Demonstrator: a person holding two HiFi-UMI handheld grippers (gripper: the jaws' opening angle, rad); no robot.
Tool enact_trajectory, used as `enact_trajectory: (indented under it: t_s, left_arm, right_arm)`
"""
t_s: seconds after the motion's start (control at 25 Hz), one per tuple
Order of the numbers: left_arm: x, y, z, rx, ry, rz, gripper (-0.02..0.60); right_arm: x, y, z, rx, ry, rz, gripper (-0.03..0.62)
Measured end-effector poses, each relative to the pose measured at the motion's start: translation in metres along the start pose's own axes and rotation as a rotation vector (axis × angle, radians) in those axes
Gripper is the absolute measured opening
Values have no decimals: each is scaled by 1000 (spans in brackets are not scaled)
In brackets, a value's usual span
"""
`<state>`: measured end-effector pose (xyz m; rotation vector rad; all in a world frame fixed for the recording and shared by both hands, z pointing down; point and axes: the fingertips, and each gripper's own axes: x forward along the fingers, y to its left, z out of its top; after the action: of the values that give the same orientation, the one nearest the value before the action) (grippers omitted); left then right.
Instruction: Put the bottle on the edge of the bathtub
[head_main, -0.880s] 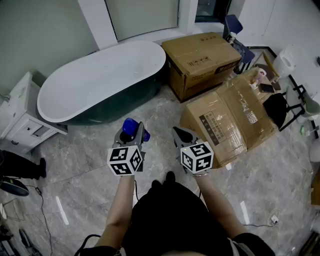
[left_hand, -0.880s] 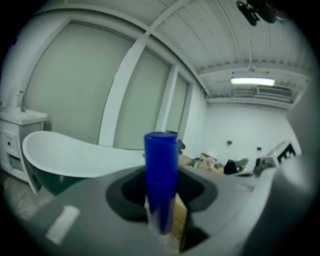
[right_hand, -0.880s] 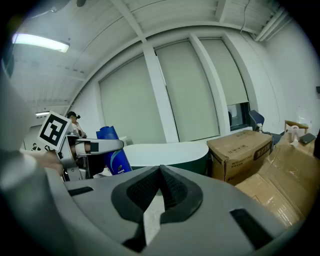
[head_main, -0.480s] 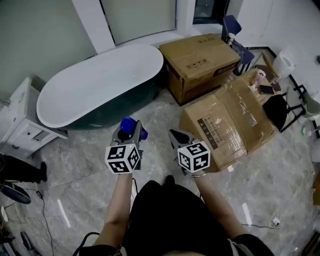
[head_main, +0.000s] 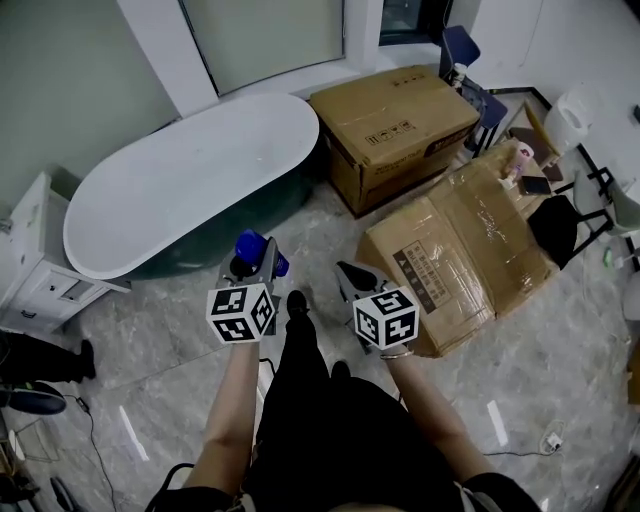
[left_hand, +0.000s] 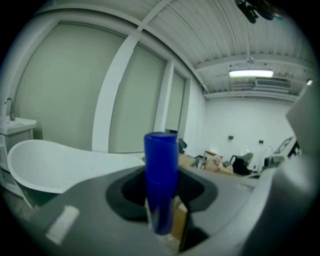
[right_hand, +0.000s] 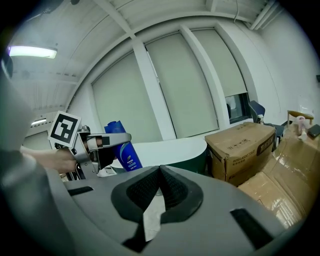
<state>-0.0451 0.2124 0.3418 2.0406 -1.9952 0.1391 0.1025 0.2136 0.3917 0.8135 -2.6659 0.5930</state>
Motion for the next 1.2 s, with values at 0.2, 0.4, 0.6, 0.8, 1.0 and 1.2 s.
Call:
enact_trajectory:
  t_s: [0.2,0.4,0.6,0.8,1.0,1.2]
  left_arm:
    - [61,34,6,-2,18,-18,149]
    - [128,70,18,-4,38,-52,150]
    - [192,108,34,5,48,-91,150]
    - [248,135,45,14,60,-137,150]
    - [292,149,44,23,80,-172,150]
    - [332,155,37,41,93,-183,149]
  right_arm:
    - [53,-27,17,23,12,-22,5]
    - [113,-52,46,44,25,-48,3]
    - [171,-73,73,71,37,-82,5]
    - [217,-95,89,98,56,-129,3]
    - [247,-117,97,99,71,-159,5]
    - [265,-142,103,107,62,-184,5]
